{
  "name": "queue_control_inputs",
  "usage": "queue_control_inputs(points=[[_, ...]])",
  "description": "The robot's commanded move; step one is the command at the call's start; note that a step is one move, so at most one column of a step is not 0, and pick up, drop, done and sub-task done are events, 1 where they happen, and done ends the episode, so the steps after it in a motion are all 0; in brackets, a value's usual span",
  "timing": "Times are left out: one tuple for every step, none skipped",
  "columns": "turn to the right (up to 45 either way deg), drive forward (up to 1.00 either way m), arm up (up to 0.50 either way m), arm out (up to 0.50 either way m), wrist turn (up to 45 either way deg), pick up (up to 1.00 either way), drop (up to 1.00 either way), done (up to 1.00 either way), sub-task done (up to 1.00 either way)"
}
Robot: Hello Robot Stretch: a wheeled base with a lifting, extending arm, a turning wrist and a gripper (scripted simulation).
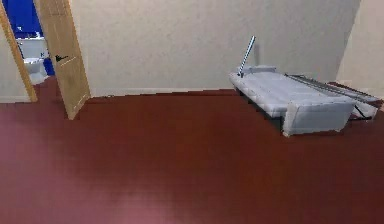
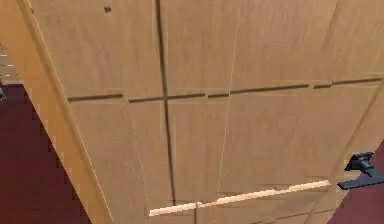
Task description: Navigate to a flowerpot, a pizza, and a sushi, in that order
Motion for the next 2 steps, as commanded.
queue_control_inputs(points=[[-33.0, 0.0, 0.0, 0.0, 0.0, 0.0, 0.0, 0.0, 0.0], [0.0, 0.55, 0.0, 0.0, 0.0, 0.0, 0.0, 0.0, 0.0]])
